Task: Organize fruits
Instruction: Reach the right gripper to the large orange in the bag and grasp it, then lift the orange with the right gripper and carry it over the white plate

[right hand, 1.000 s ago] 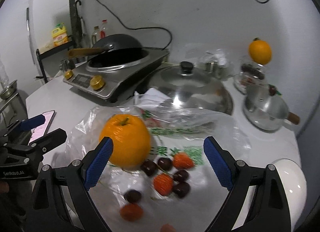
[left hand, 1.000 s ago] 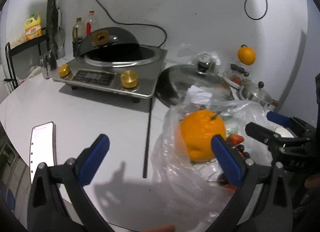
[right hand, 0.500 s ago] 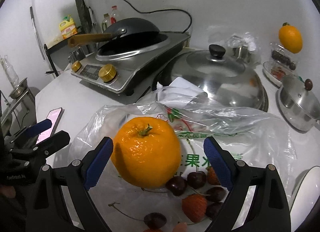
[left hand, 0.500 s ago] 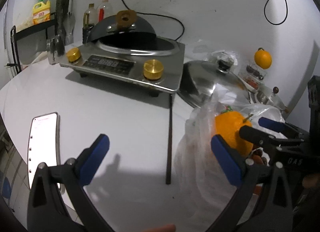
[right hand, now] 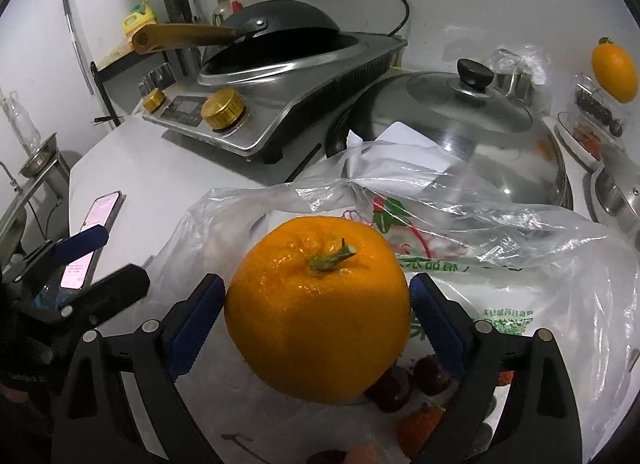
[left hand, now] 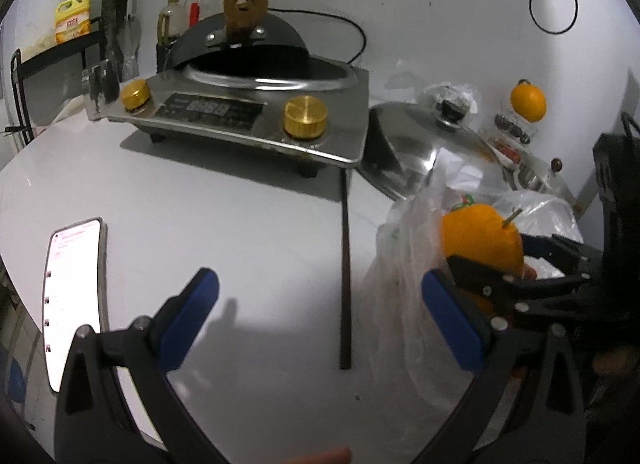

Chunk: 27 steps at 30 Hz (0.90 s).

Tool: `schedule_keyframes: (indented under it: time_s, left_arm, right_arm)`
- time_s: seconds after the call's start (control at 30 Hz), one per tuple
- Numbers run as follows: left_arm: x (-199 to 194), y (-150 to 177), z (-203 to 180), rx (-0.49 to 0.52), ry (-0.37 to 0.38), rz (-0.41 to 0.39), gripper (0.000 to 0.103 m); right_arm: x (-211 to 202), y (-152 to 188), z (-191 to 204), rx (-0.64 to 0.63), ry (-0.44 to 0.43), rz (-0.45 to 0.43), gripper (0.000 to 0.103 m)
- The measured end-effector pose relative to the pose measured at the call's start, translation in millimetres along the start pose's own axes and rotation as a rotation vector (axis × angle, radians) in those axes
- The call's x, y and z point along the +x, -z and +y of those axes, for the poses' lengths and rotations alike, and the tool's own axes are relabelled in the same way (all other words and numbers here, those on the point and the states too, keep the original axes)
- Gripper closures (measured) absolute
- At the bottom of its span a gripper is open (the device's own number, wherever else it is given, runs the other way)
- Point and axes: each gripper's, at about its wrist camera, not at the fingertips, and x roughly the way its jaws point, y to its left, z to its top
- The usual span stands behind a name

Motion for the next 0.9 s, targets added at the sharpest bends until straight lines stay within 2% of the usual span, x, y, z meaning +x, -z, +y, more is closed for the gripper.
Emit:
schedule_keyframes:
  time_s: [0.2,0.5,0.9]
  left_arm:
    - [7.0,3.1,2.5,-0.008,0.001,0.023,0.001]
    - [8.9,4.0,5.0,-0.017,0.002,0.030,0.001]
    - [4.0,3.7,1.9,-0.011,0.012,0.024,0.001]
  right_arm:
    - [10.1,-3.4,0.3,-0.009,0.004,0.034,0.005]
    - [30.1,-10.4,0.6,-0.004,0.007,0.141,0.004]
    - [21.8,-5.4,-2.0,-0.014,-0.014,0.134,0.008]
